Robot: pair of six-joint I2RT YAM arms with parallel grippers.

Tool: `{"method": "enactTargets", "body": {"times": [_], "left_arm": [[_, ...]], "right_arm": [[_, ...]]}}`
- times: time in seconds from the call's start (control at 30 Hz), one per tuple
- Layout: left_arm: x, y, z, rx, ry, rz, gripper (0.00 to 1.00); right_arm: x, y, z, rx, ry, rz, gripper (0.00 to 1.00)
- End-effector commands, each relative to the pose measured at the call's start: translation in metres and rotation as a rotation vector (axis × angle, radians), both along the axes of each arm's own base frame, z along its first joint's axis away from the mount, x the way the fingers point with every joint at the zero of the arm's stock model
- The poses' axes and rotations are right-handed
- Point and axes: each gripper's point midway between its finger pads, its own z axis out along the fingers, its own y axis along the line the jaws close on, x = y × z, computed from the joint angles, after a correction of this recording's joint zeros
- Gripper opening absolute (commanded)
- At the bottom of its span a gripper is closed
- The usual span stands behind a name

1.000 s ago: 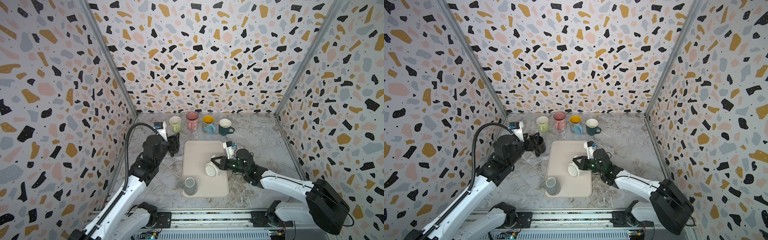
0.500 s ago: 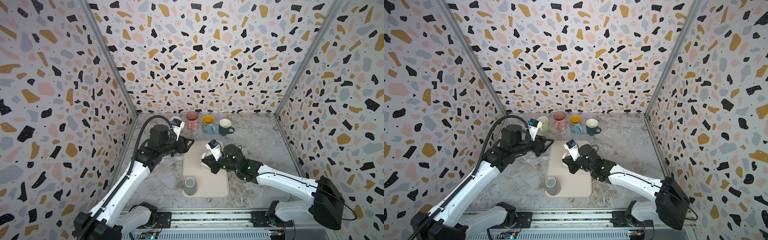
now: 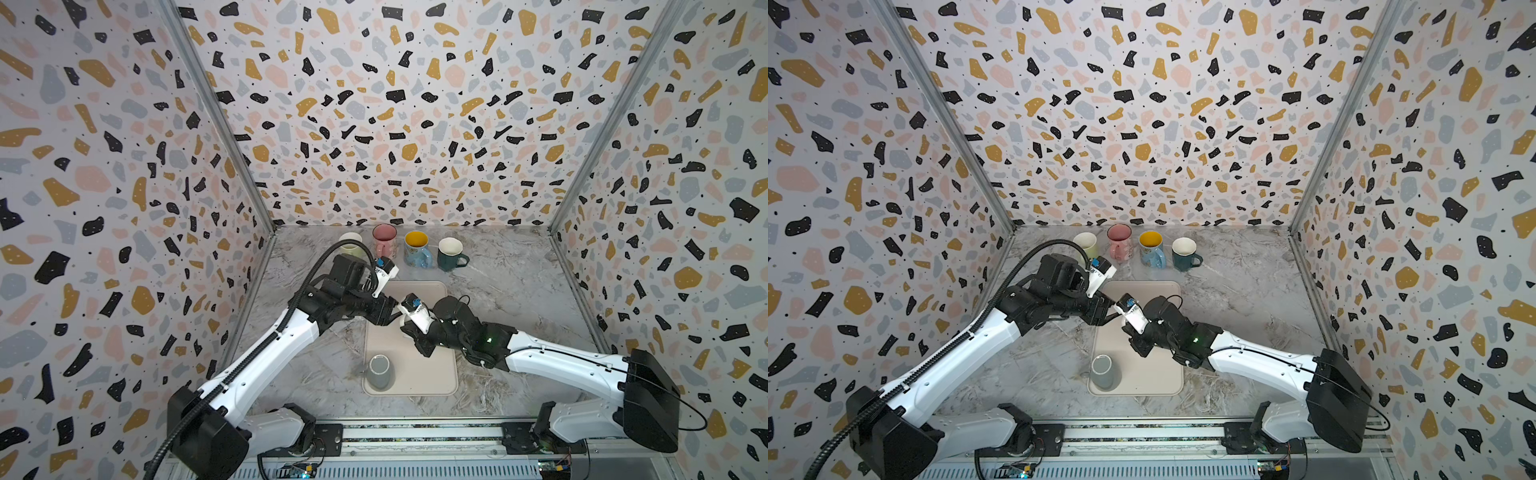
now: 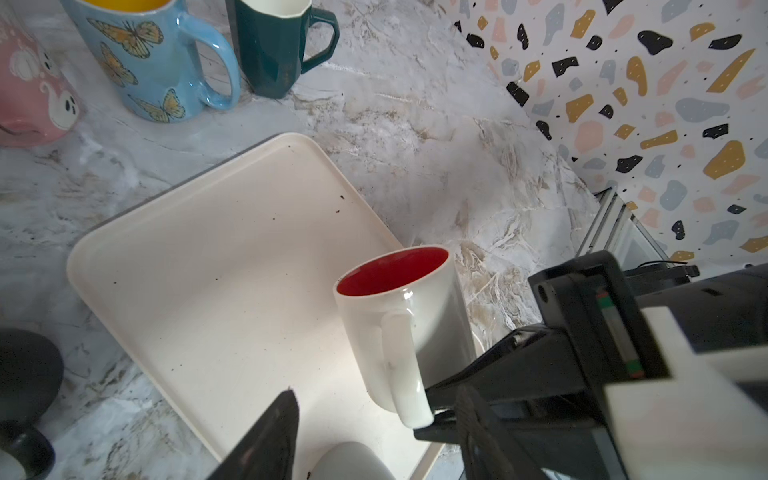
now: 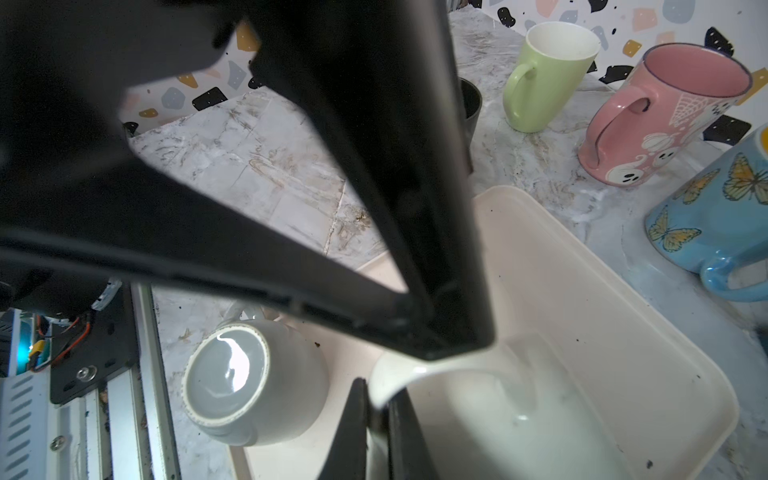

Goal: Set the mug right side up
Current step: 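Carry the white mug toward the left gripper while the left reaches toward it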

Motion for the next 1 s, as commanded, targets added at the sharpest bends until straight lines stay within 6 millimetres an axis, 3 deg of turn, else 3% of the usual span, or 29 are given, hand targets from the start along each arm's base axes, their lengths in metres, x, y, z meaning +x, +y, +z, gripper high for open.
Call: {"method": "enactTargets", "body": {"times": [0.0,0.6,0.97], "left_arm": [[0.002,-0.003,0.008,-0.008,-0.026,0.0,0.61],[0.001,-0.026,-0.006,-0.044,0.026,-0.022,0.59],[-0.003,-0.03,-0.015,-0.032,0.048,-0.027,0.56]], "right_arm": [[0.007,0.009,0.056,0.11,-0.127,0.001,0.0],[0.005,0.013,0.066,0.14,-0.16,-0.001,0.0],[0.006,0.014,0.072,0.153,-0.173,-0.004,0.0]]}}
